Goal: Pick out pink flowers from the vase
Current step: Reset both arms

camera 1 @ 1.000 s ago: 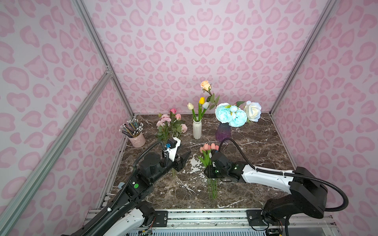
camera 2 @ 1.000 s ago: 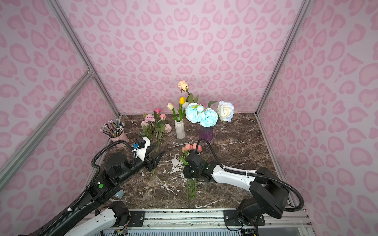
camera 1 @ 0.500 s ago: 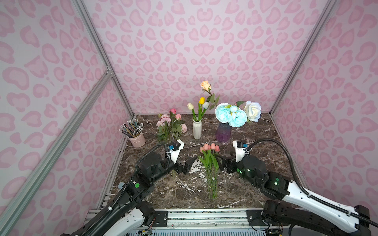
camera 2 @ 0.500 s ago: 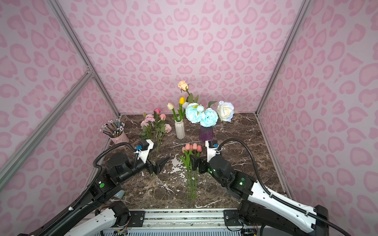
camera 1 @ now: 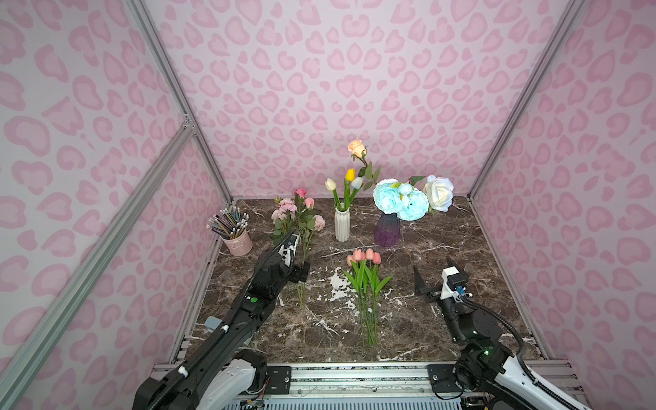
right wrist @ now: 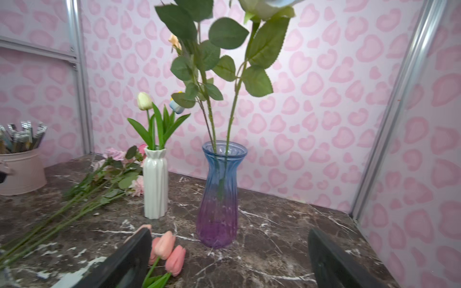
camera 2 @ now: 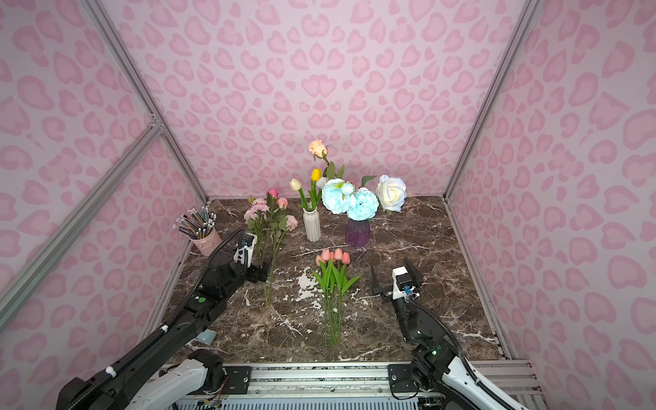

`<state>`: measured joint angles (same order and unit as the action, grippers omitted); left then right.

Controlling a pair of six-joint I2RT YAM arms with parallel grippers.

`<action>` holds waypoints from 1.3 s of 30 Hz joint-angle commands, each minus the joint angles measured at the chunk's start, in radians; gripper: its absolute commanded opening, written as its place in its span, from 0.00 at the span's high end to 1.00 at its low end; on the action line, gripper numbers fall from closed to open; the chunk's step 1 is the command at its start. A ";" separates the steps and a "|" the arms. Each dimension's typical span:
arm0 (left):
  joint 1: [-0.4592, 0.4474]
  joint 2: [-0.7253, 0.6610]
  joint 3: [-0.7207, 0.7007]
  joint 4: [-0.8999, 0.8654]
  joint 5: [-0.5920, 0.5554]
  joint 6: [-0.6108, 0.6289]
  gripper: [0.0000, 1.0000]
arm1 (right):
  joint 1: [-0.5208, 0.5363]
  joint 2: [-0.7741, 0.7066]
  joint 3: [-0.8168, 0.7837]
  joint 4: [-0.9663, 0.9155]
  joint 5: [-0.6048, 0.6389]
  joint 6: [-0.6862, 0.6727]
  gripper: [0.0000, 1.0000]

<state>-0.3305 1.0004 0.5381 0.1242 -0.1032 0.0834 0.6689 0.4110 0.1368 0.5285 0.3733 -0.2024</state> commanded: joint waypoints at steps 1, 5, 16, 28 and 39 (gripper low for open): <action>0.091 0.065 -0.013 0.182 -0.052 -0.035 0.02 | -0.103 0.095 0.017 0.065 0.019 0.015 0.02; 0.234 0.176 -0.054 0.222 -0.051 -0.051 0.02 | -0.304 0.240 -0.015 0.162 -0.032 0.100 0.02; 0.324 0.484 -0.204 0.807 0.127 -0.069 0.01 | -0.688 0.717 -0.090 0.578 -0.358 0.204 0.00; 0.320 0.565 -0.087 0.656 0.204 -0.032 0.02 | -0.732 1.114 0.073 0.764 -0.411 0.277 0.00; 0.317 0.560 -0.085 0.646 0.166 -0.042 0.02 | -0.668 1.125 0.097 0.723 -0.339 0.225 0.00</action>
<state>-0.0132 1.5623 0.4473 0.7536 0.0780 0.0452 0.0010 1.5352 0.2379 1.2358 0.0223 0.0380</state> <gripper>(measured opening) 0.982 0.998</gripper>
